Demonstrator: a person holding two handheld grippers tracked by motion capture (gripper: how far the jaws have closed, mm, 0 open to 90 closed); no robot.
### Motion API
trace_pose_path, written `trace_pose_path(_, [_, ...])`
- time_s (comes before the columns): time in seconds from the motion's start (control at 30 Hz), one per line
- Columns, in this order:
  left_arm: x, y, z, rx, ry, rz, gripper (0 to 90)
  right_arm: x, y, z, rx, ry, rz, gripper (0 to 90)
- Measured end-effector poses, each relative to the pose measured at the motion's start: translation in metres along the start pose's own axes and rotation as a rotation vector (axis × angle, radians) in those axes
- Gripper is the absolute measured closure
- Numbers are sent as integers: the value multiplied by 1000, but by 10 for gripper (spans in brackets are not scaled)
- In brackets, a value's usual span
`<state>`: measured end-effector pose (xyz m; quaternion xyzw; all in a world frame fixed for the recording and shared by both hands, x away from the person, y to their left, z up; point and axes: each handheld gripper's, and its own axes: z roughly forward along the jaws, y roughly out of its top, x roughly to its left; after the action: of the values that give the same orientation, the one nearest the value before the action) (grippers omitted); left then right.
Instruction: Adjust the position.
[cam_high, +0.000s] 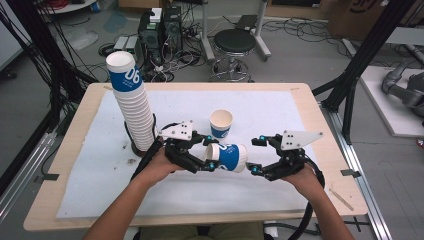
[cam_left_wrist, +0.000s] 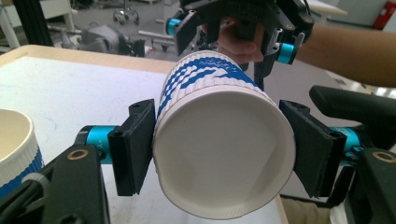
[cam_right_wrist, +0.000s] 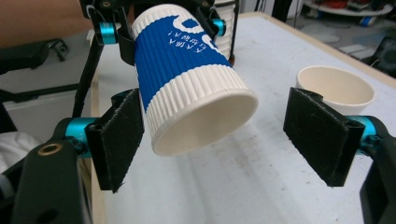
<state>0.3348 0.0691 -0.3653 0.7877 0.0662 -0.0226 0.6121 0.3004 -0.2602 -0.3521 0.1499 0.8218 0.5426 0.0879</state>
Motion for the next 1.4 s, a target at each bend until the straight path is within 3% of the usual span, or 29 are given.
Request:
trace_pose_path(0.23, [2,-8,-3,-78,22,-14,302,0,-15,-7,-74,-28,46,198])
trace_pose_path(0.6, [2,-18,-1,-126,4,-38,302,0,-29,-6,-92,-26,92,198])
trace_pose_path(0.9, [1,-20,2,-136,-17,-39,302,2,-37,3,-91,10,123,198])
trace_pose_path(1.4, [-1,-20,5,-139,-56,-40,303,3,-35,15,-94,62,127,198])
